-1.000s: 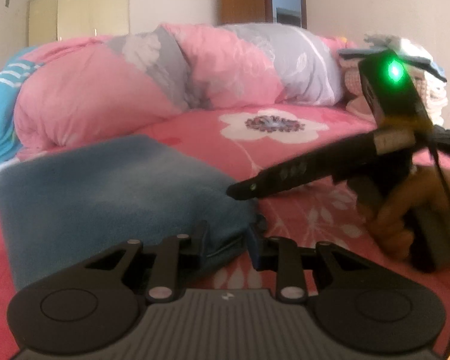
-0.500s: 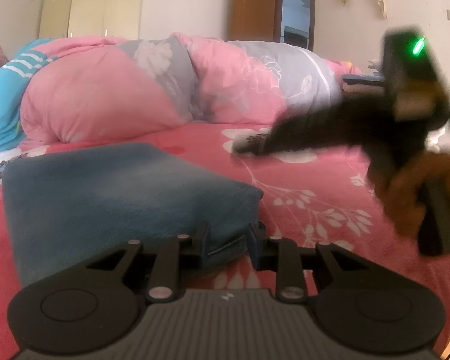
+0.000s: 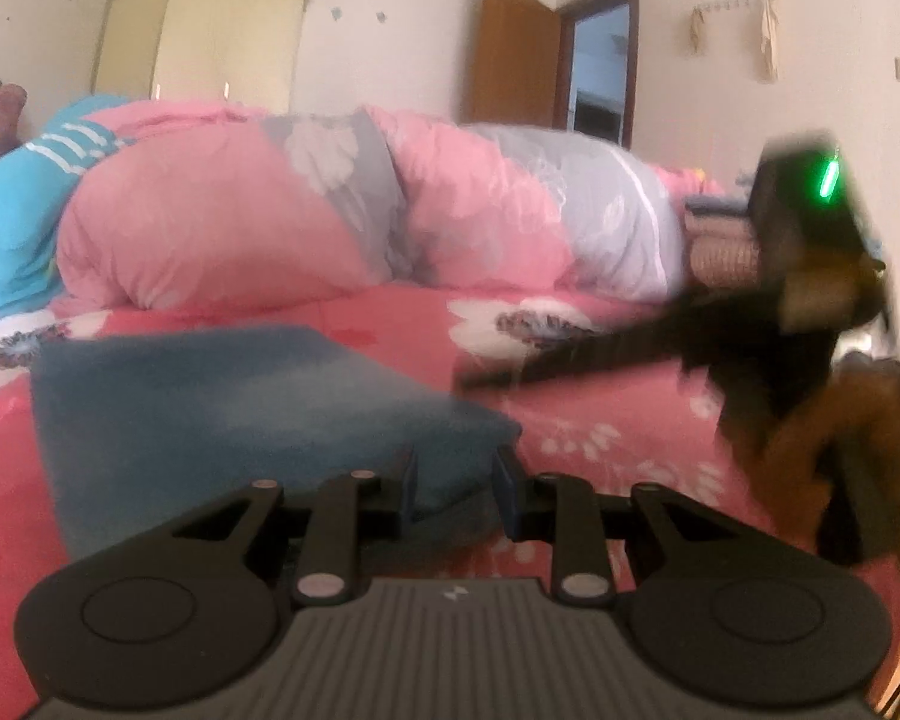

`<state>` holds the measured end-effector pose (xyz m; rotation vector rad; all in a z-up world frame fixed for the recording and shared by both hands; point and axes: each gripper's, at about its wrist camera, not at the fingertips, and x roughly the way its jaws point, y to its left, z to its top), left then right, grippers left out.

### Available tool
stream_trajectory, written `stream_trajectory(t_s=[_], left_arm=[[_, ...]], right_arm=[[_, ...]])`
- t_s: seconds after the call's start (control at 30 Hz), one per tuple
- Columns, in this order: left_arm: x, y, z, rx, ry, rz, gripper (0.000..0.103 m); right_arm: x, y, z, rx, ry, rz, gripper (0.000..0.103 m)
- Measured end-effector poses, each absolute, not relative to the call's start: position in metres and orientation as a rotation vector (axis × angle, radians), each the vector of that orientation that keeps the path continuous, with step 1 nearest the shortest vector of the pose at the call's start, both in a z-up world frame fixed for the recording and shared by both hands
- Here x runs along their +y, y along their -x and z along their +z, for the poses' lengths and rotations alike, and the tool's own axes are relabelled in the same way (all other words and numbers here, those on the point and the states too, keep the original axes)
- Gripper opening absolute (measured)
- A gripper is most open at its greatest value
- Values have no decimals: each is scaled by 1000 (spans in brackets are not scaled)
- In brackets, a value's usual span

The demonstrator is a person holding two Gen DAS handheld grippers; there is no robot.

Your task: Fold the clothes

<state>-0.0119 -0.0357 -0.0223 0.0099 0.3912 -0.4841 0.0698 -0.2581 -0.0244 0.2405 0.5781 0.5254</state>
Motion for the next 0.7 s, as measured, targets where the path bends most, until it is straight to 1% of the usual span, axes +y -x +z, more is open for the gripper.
stream_trajectory(t_s=[0.07, 0.17, 0.27, 0.33, 0.5, 0.7], left_arm=[[-31, 14, -18, 366, 16, -482, 29], [-23, 14, -11, 335, 39, -450, 29], [-10, 12, -4, 314, 66, -393, 29], [1, 9, -1, 312, 94, -344, 32], [25, -2, -6, 353, 168, -241, 31], [43, 0, -15, 365, 223, -177, 30]], right_arm=[[-247, -75, -41, 641, -191, 545, 25], [-246, -71, -56, 622, -192, 558, 25], [-242, -70, -46, 641, -167, 540, 25], [-240, -67, -31, 604, -157, 536, 26], [-230, -70, 4, 505, -167, 577, 26], [-188, -100, 28, 484, -139, 678, 26]])
